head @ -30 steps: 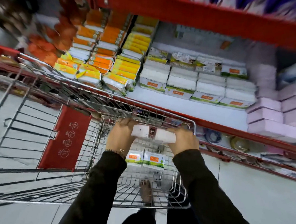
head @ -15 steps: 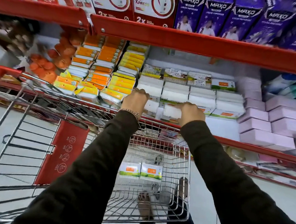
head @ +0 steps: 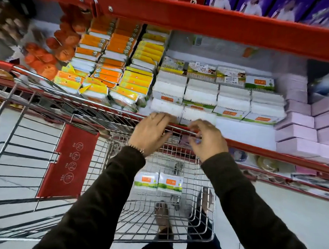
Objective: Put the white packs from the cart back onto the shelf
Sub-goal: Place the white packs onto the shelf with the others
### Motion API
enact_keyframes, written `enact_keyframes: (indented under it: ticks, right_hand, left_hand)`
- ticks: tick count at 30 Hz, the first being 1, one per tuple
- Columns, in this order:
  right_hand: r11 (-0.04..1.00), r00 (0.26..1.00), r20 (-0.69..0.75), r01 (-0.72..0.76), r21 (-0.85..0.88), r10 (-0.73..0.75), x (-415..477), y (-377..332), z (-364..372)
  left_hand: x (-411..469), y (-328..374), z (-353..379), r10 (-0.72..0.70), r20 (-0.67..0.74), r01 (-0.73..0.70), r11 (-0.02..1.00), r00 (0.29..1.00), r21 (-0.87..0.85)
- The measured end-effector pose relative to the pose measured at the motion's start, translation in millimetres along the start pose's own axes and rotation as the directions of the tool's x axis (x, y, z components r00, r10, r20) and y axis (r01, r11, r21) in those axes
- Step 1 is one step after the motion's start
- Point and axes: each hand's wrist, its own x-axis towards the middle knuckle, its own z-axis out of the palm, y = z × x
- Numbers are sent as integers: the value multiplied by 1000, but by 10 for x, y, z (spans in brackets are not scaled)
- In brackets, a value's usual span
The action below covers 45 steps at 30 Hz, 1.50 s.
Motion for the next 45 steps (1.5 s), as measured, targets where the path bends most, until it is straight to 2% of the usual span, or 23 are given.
enact_keyframes:
  ticks: [2,3,4,5,7,8,10,12,15,18,22,24,28,32,35,37,40,45]
  right_hand:
    - [999,984,172,-38,-8,39,-177,83,312]
    - [998,959,276,-62,-30,68,-248,151,512]
    - [995,921,376,-87,-57,102,-301,217,702]
    - [989,871,471,-108,-97,141,-348,291,916]
    - [972,773,598,-101,-213,211,-396,437,1300]
    - [959,730,639,-81,-272,243,-412,518,1510]
    - [928,674,686,1,-373,275,-421,653,1851]
    - [907,644,716,80,-414,269,-427,757,2106]
    - [915,679,703,117,-385,209,-467,825,2314]
    - [941,746,648,94,-325,150,-517,801,2324]
    - [950,734,664,84,-301,146,-568,667,2157]
    - [940,730,662,84,-331,168,-603,568,1989]
    - [937,804,564,26,-348,187,-687,366,1549]
    - [941,845,496,-22,-338,198,-759,156,908]
    - [952,898,385,-103,-289,214,-832,31,402]
    - [957,922,305,-169,-237,239,-870,-20,99]
    - [958,949,175,-236,-162,263,-918,1,-395]
    - [941,957,-15,-289,-178,291,-896,326,-1102]
  left_hand:
    - [-332,-14,234,15,128,-8,999,992,-52]
    - [-510,-27,391,-26,258,44,997,966,-65]
    - [-658,-46,543,-83,408,114,992,909,-53]
    - [-802,-66,712,-139,550,171,985,824,-7]
    - [-1007,-109,1010,-210,747,198,974,630,107]
    - [-1093,-128,1163,-229,809,205,969,541,137]
    - [-1222,-165,1417,-238,876,202,965,420,165]
    - [-1344,-201,1610,-252,897,226,958,364,177]
    - [-1511,-191,1803,-305,848,350,924,433,154]
    - [-1553,-127,1815,-342,791,371,915,507,158]
    - [-1537,-80,1611,-307,825,370,920,475,129]
    - [-1551,-42,1456,-302,816,354,926,493,129]
    - [-1519,85,1087,-353,717,400,910,601,113]
    - [-1355,230,533,-407,589,414,901,699,131]
    - [-1179,377,124,-421,445,380,907,790,183]
    - [-1028,475,-96,-418,380,378,909,825,179]
    - [-749,662,-366,-342,322,318,940,883,126]
    - [-151,1081,-610,-212,216,225,974,953,-39]
